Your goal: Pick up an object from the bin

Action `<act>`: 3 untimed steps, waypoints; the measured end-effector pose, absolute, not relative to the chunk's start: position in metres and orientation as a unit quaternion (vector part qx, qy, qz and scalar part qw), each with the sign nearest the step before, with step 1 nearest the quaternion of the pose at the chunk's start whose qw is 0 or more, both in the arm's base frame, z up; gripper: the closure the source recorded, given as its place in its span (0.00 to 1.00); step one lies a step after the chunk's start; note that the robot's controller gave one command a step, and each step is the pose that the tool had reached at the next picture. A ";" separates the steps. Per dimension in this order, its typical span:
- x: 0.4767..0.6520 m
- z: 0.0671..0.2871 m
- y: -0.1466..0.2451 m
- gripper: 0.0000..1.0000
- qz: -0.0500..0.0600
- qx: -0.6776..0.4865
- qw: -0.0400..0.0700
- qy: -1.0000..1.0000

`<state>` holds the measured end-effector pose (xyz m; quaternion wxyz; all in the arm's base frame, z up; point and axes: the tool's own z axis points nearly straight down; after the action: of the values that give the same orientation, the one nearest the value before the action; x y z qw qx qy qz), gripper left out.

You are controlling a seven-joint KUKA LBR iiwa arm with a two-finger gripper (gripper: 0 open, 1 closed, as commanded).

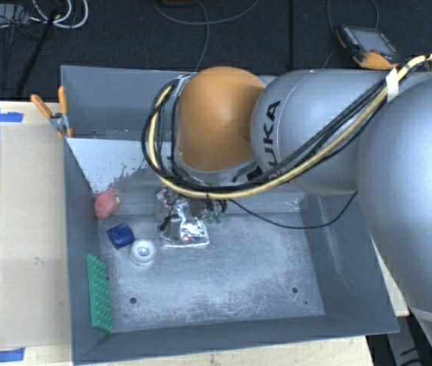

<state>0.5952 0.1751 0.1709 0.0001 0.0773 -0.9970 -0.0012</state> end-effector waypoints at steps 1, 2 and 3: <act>0.596 0.173 0.172 0.00 0.000 0.074 -0.001 -0.997; 0.607 0.070 0.200 0.00 0.000 0.007 0.003 -1.000; 0.593 0.070 0.211 0.00 0.000 -0.116 0.000 -0.993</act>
Offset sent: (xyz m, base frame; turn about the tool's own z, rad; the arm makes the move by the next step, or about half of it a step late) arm 0.0000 0.0000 0.0000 0.0000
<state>0.5929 0.2106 0.0704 0.0000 -0.1162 -0.9932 -0.0002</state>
